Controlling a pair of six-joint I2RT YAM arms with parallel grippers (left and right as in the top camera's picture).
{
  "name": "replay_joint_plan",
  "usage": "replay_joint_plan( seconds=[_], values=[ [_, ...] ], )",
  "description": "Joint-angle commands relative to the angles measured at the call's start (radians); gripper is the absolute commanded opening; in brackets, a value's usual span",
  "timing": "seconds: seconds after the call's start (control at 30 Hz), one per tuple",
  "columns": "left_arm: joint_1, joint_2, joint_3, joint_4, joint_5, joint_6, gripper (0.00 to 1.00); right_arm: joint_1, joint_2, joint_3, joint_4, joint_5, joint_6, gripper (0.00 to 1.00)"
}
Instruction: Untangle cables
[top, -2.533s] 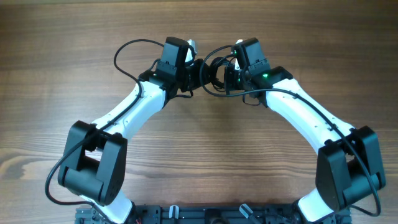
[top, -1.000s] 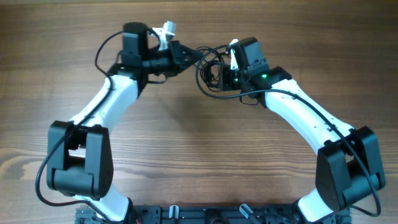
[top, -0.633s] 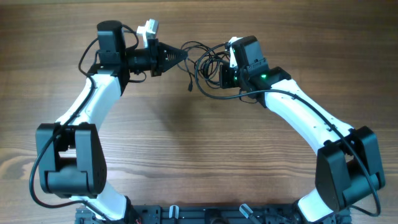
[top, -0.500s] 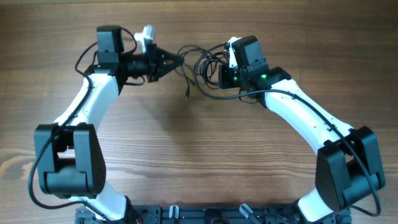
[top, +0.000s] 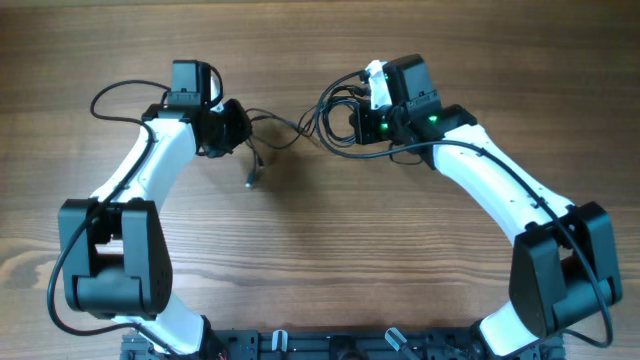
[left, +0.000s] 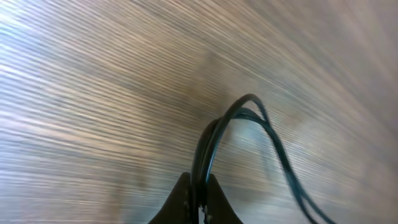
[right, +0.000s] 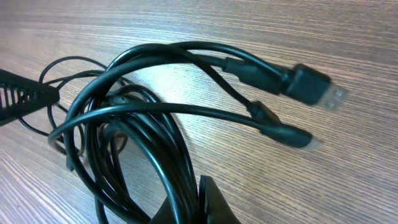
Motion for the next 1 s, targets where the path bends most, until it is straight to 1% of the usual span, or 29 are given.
replay_joint_plan(
  seconds=[0.0,0.13,0.23,0.33,0.37,0.4,0.43,0.47,0.5,0.53,0.57,0.7,0.73,0.8,0.87,0.9,0.93,0.97],
  values=[
    [-0.002,-0.026,0.002,-0.010,-0.116,0.022,0.04,-0.011,0.011,0.012,-0.023,0.080,0.002,0.04],
    [0.000,-0.026,0.002,-0.021,-0.066,0.012,0.04,-0.011,0.011,0.011,-0.120,0.301,-0.039,0.04],
    [0.013,-0.026,0.002,-0.020,-0.095,0.003,0.04,-0.011,0.011,0.011,-0.148,0.422,-0.051,0.04],
    [0.035,-0.026,0.002,-0.021,-0.100,-0.004,0.04,-0.011,0.011,0.011,-0.148,0.442,-0.077,0.04],
    [0.043,-0.026,0.002,-0.024,-0.066,-0.004,0.04,-0.011,0.011,0.011,-0.148,0.443,-0.081,0.06],
    [0.050,-0.026,0.002,-0.024,-0.027,-0.003,0.04,-0.011,0.011,0.011,-0.148,0.442,-0.080,0.14],
    [0.056,-0.026,0.002,-0.026,0.011,-0.003,0.04,-0.011,0.011,0.011,-0.148,0.442,-0.080,0.26],
    [0.061,-0.026,0.002,-0.026,0.042,-0.003,0.04,-0.011,0.011,0.011,-0.148,0.442,-0.080,0.46],
    [0.061,-0.026,0.002,-0.025,0.058,-0.003,0.04,-0.011,0.011,0.011,-0.147,0.441,-0.080,0.56],
    [0.061,-0.026,0.002,-0.025,0.057,-0.003,0.04,-0.011,0.011,0.011,-0.145,0.434,-0.076,0.68],
    [0.060,-0.026,0.002,-0.025,0.057,-0.003,0.04,-0.011,0.011,0.011,-0.144,0.414,-0.076,0.78],
    [0.051,-0.026,0.002,-0.029,0.057,-0.003,0.04,-0.011,0.011,0.011,-0.143,0.270,-0.076,0.80],
    [0.047,-0.026,0.002,-0.033,0.056,-0.003,0.04,-0.011,0.011,0.011,-0.135,0.202,-0.075,0.79],
    [0.039,-0.026,0.002,-0.039,0.051,-0.002,0.05,-0.011,0.011,0.011,-0.119,0.068,-0.074,0.75],
    [0.034,-0.026,0.002,-0.039,0.052,0.001,0.07,-0.011,0.012,0.011,-0.105,-0.043,-0.066,0.69],
    [0.034,-0.026,0.002,-0.040,0.052,0.001,0.07,-0.011,0.012,0.011,-0.100,-0.076,-0.040,0.65],
    [0.034,-0.026,0.002,-0.039,0.052,0.002,0.08,-0.011,0.012,0.011,-0.094,-0.089,-0.009,0.65],
    [0.034,-0.026,0.002,-0.039,0.052,0.002,0.14,-0.011,0.012,0.011,-0.086,-0.092,0.012,0.65]
  ],
)
